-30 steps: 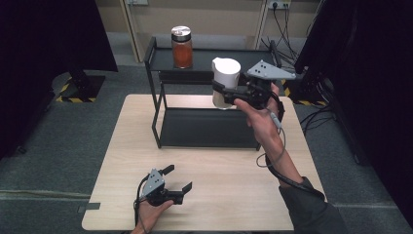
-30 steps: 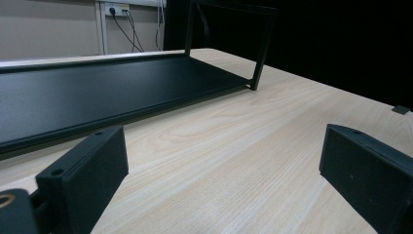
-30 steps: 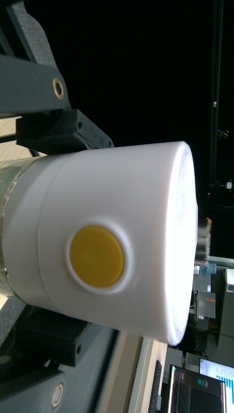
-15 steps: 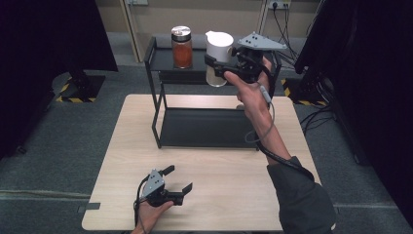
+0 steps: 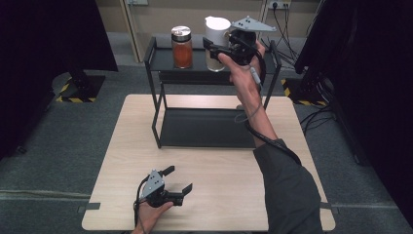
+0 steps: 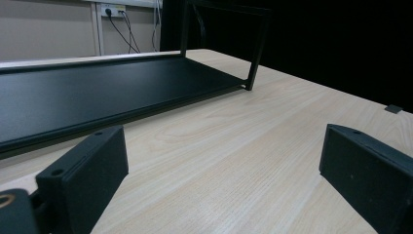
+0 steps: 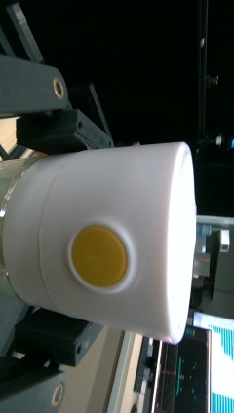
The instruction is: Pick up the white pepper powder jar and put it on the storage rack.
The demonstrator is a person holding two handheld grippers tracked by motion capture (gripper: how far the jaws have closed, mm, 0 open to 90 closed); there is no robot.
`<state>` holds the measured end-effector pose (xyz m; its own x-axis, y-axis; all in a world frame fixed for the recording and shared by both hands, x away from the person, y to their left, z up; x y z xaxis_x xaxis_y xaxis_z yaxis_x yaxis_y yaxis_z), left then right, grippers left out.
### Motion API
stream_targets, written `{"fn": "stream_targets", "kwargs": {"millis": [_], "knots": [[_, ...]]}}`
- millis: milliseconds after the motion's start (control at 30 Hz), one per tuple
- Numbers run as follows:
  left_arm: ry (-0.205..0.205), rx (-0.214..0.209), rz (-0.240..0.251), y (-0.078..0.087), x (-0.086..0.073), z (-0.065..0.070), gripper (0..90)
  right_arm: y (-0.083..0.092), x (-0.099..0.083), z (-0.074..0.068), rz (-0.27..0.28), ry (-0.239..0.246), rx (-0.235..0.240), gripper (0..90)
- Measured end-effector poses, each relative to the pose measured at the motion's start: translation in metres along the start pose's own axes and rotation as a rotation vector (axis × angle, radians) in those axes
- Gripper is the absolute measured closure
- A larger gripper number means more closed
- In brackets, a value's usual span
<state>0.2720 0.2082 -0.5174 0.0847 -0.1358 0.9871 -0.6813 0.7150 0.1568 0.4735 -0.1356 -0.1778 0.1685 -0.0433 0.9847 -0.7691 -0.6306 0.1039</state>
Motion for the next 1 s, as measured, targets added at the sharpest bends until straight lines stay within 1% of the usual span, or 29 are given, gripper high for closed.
{"fn": "stream_targets", "kwargs": {"millis": [167, 300, 533, 867, 1000], "knots": [[0.001, -0.004, 0.002, 0.000, 0.000, 0.000, 3.1, -0.013, -0.001, 0.002, -0.003, 0.013, -0.035, 30.8], [0.001, -0.007, 0.004, 0.001, 0.000, 0.000, 3.1, -0.022, -0.003, 0.007, 0.001, -0.007, -0.056, 30.8], [0.002, -0.009, 0.004, 0.001, 0.000, 0.001, 3.1, -0.032, -0.007, 0.013, 0.009, -0.012, -0.090, 30.8], [0.004, -0.010, 0.002, 0.001, 0.000, 0.001, 3.1, -0.039, -0.017, 0.017, 0.011, -0.015, -0.108, 30.7], [0.006, -0.009, 0.002, 0.001, 0.000, 0.001, 3.1, -0.040, -0.021, 0.019, 0.015, -0.020, -0.104, 30.7]]}}
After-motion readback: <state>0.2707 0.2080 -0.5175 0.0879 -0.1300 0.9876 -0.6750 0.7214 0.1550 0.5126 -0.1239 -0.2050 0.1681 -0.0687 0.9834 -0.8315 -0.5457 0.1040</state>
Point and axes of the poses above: each handheld gripper's, and its own axes: y roughly backward along the jaws, x roughly out of its top, z roughly to its right, the point moved 7 cm from there along -y, roughly forward along the jaws, and after that the axes turned 10 degrees about -y, right-handed, at the moved point
